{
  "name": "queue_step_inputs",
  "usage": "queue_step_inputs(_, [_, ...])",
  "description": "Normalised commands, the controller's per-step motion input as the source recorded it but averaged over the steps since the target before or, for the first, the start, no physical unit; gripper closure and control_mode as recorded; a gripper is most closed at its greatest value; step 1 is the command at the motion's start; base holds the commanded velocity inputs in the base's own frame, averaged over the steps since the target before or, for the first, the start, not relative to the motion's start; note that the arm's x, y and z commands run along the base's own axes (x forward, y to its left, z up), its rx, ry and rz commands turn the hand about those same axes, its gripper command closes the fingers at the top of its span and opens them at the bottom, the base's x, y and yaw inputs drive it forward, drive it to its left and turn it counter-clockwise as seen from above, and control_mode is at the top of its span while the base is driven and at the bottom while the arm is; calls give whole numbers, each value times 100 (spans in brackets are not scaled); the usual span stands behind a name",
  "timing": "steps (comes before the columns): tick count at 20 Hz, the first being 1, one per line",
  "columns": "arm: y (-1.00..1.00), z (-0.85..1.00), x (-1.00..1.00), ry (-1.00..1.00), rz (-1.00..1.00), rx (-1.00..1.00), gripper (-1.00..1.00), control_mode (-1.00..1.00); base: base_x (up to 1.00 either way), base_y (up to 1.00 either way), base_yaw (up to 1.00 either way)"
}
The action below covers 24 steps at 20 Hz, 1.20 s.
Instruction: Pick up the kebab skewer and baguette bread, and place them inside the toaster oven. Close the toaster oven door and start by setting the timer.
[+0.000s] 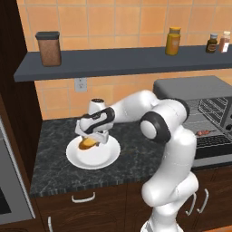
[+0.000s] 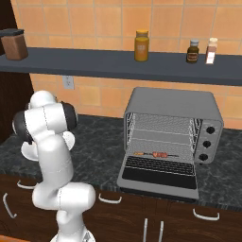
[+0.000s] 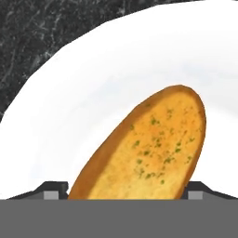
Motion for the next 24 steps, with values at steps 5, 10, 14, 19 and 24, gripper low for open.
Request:
queue_step_inputs(5, [-76, 43, -44, 0, -2, 0, 100, -100, 0, 0, 0])
queue_step_inputs(10, [-98, 41, -43, 0, -13, 0, 100, -100, 0, 0, 0])
queue_step_inputs(14, [-100, 41, -62, 0, -19, 0, 100, -100, 0, 0, 0])
queue_step_inputs(19, [-100, 43, -52, 0, -20, 0, 100, -100, 0, 0, 0])
queue_step_inputs(24, [-100, 22, -13, 0, -22, -3, 100, -100, 0, 0, 0])
